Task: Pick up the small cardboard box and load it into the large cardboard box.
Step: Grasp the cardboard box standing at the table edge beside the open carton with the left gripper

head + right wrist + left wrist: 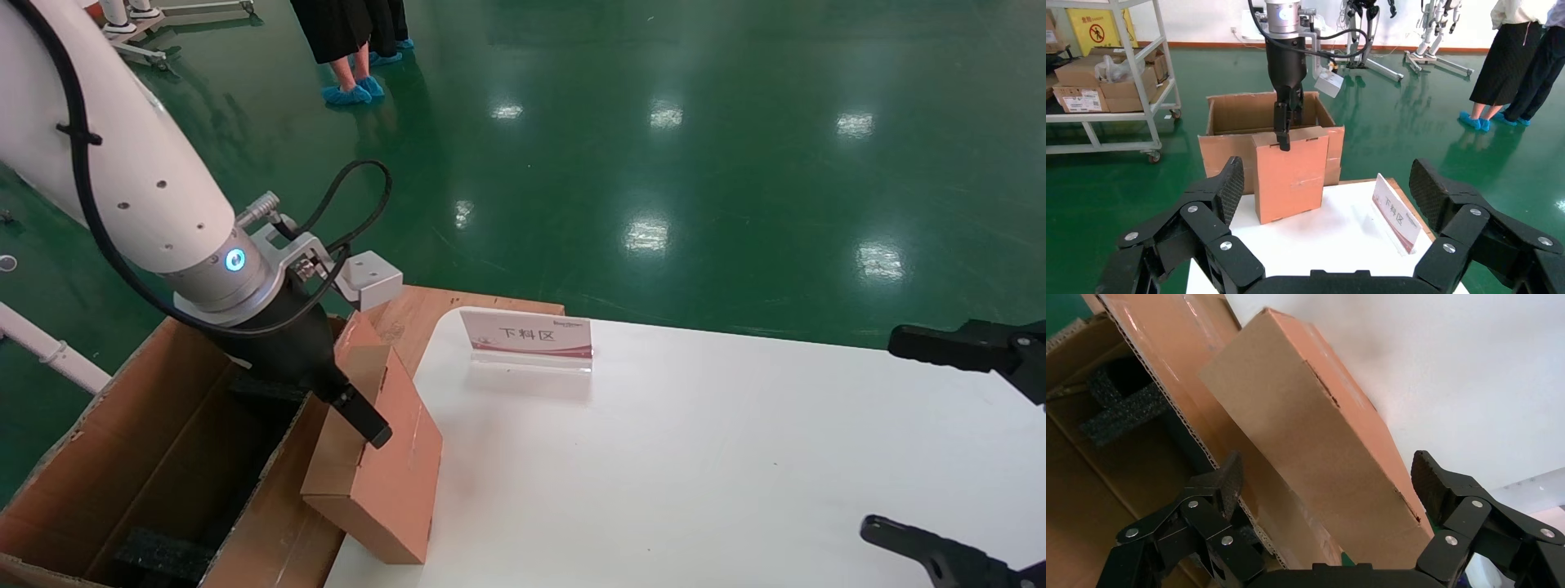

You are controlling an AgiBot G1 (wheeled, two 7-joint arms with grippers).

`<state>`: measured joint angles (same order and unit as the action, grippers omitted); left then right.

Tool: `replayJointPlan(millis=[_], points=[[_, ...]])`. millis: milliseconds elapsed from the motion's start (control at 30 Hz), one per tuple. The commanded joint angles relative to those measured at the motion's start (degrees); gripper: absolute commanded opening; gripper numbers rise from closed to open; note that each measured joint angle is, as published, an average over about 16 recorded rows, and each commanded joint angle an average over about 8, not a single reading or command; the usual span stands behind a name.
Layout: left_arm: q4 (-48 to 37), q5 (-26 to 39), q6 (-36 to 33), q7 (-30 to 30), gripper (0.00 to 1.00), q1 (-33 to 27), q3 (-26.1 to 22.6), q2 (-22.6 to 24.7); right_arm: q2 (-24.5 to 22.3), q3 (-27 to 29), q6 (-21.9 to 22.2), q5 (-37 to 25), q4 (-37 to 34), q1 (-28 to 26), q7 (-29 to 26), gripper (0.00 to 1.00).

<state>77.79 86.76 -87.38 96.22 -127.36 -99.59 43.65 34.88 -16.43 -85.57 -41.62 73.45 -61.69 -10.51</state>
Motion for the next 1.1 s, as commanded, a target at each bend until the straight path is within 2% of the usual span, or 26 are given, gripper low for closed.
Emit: replayJointPlan(millis=[33,667,933,1100], points=[[0.0,-0.25,0.27,0.22,1.0,0.01,-0.5,-0.08,0.0,-0.01,0.0,0.01,0.0,0.0,0.0,1.0],[-0.07,-0.43,2.6,-0.42,0.99,2.29,-2.71,-1.06,-0.03,-0.06,0.04,0.05,-0.02,0.0,0.04,0.98],[-0.1,-0.41,2.6,-0.43,0.0,2.33,-2.65,-1.07,-0.03,-0.06,0.05,0.06,-0.02,0.0,0.04,0.0],[-0.11,-0.41,2.5,-0.42,0.0,2.29,-2.57,-1.05,-0.03,-0.06,0.05,0.06,-0.02,0.0,0.04,0.0]])
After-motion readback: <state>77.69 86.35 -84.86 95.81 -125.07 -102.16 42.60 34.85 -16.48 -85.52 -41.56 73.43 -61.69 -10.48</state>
